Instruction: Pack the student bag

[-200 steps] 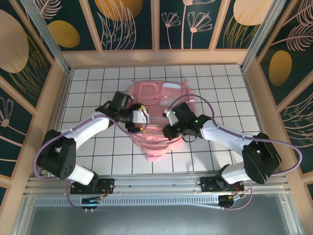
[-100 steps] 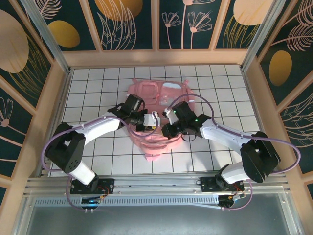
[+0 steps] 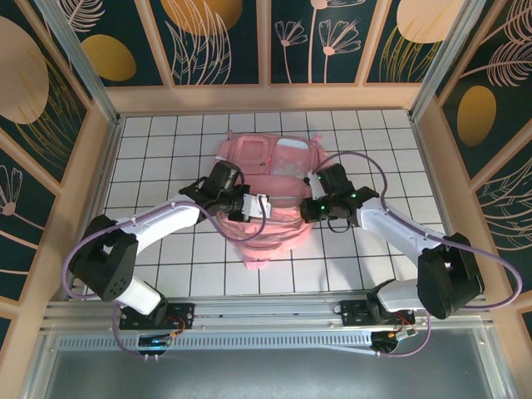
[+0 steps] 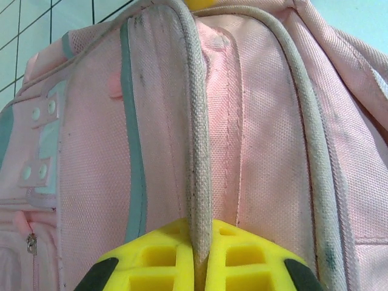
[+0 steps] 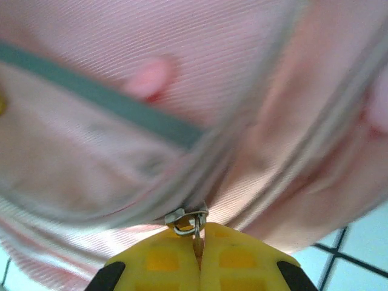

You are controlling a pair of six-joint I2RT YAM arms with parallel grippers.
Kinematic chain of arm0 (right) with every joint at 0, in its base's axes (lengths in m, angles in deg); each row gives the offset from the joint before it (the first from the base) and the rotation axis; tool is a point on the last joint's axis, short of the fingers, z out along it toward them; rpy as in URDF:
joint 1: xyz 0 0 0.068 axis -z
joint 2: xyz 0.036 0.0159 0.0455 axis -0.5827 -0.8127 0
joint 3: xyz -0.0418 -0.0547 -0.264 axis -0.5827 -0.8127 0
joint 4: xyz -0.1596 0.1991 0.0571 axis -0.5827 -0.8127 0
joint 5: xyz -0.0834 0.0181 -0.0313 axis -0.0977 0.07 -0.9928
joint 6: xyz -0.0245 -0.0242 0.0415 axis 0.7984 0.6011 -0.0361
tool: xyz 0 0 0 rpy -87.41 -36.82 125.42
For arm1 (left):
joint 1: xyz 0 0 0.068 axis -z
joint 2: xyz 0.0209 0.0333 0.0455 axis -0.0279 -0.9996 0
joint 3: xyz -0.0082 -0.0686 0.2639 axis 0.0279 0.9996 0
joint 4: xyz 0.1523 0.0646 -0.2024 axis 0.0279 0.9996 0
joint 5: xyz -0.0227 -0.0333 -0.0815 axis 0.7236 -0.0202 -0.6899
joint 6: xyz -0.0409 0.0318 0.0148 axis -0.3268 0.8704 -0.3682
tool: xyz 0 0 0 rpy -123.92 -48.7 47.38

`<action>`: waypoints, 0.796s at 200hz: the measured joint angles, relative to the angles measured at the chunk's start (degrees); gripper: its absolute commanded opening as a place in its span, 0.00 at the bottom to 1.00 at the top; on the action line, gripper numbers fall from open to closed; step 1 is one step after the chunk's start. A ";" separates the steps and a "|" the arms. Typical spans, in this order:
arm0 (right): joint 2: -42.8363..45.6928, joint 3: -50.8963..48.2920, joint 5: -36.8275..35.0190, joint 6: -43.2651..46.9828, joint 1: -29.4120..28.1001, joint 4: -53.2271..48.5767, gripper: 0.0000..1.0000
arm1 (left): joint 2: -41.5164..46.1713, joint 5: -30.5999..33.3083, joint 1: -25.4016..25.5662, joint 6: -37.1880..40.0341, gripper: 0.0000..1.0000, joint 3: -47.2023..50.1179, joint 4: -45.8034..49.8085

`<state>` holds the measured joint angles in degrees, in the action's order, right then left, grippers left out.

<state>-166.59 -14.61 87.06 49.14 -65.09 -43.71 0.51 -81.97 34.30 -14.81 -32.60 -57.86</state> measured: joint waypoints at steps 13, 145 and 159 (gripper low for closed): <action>-0.44 0.20 0.33 1.16 1.05 0.39 0.00 | 0.76 -0.22 -0.11 1.20 0.00 0.70 -0.72; -2.25 0.55 15.41 8.83 -4.24 3.89 0.00 | 2.32 -4.42 1.86 -11.72 0.62 1.57 -4.17; -2.25 0.55 15.87 8.79 -4.24 3.93 0.00 | 0.92 -4.17 2.38 -11.67 0.55 1.46 -3.98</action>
<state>-168.84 -14.06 102.93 57.93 -69.33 -39.78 1.42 -86.14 36.68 -26.48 -31.14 -61.84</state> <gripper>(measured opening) 0.052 0.601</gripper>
